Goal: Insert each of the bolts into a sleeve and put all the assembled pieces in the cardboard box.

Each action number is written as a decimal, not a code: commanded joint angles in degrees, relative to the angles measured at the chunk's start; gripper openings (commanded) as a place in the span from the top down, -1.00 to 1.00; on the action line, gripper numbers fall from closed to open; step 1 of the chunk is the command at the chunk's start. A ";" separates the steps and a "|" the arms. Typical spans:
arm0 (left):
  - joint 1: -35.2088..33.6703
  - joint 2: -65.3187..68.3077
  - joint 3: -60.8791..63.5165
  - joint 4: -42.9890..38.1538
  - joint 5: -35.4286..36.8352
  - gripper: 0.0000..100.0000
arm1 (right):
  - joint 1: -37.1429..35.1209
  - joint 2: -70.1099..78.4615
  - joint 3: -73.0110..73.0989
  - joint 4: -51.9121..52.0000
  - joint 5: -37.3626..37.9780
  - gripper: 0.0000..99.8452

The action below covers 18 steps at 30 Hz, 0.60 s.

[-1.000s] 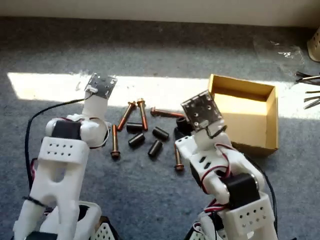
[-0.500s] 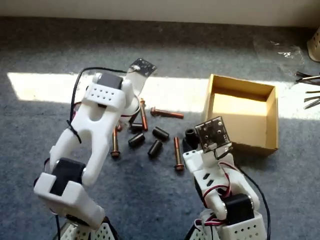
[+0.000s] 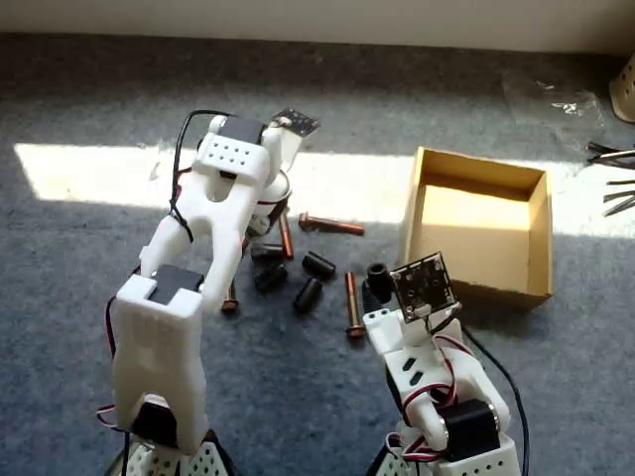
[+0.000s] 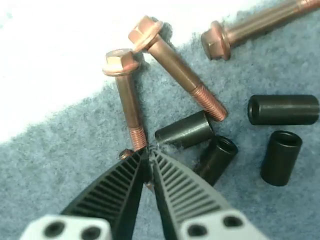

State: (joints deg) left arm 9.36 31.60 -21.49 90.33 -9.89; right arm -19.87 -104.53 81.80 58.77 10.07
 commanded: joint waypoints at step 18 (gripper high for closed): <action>1.19 10.33 -12.35 -5.54 -0.18 0.80 | -0.92 -0.66 3.82 -3.74 -0.35 0.99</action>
State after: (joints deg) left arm 9.54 41.80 -31.25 87.52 -9.89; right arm -19.96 -104.53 86.55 56.31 10.07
